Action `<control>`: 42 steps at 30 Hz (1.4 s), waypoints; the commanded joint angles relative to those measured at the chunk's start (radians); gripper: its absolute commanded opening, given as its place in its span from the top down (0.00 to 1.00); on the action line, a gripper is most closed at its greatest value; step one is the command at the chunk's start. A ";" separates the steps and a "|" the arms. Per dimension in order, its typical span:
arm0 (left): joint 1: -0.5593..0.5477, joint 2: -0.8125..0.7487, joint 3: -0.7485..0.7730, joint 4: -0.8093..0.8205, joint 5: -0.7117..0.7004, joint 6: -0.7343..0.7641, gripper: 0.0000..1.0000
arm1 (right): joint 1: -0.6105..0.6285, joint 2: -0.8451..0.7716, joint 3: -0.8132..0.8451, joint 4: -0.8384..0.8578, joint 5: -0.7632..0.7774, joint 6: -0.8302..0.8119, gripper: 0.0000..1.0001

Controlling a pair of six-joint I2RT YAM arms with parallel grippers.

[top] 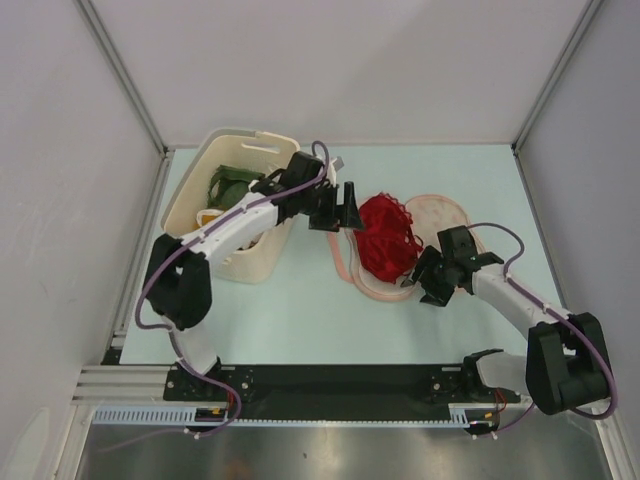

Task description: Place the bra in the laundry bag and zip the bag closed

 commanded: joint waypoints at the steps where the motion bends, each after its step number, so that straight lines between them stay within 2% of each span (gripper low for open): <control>1: 0.023 0.123 0.216 0.034 0.036 0.038 0.12 | -0.029 0.025 0.094 -0.186 -0.037 -0.089 0.29; 5: 0.033 0.288 0.381 0.019 -0.010 0.102 0.11 | -0.012 -0.016 0.162 -0.183 -0.006 -0.174 0.30; 7: 0.036 0.338 0.445 0.012 -0.030 0.139 0.11 | -0.026 -0.018 0.177 -0.163 -0.031 -0.172 0.34; 12: 0.040 0.468 0.525 0.022 -0.041 0.205 0.09 | -0.034 0.072 0.212 -0.103 -0.106 -0.146 0.43; 13: 0.040 0.478 0.540 0.025 -0.045 0.211 0.09 | -0.034 0.086 0.212 -0.077 -0.120 -0.143 0.48; 18: 0.040 0.528 0.554 0.069 -0.056 0.251 0.07 | -0.036 0.166 0.221 -0.014 -0.141 -0.125 0.47; 23: 0.039 0.562 0.579 0.082 -0.041 0.210 0.08 | -0.034 0.257 0.267 -0.010 -0.142 -0.123 0.47; 26: 0.037 0.567 0.573 0.083 -0.081 0.156 0.09 | -0.032 0.287 0.278 -0.010 -0.143 -0.111 0.48; 34: 0.034 0.579 0.574 0.114 -0.090 0.019 0.10 | -0.034 0.356 0.287 0.033 -0.099 -0.089 0.55; 38: 0.033 0.541 0.528 0.149 -0.059 -0.019 0.12 | -0.036 0.381 0.297 0.044 -0.083 -0.080 0.63; 39: 0.033 0.534 0.515 0.149 -0.053 -0.022 0.14 | -0.037 0.381 0.300 0.041 -0.082 -0.082 0.72; 42: 0.033 0.507 0.496 0.147 -0.032 -0.031 0.15 | -0.042 0.361 0.326 -0.051 -0.060 -0.098 0.83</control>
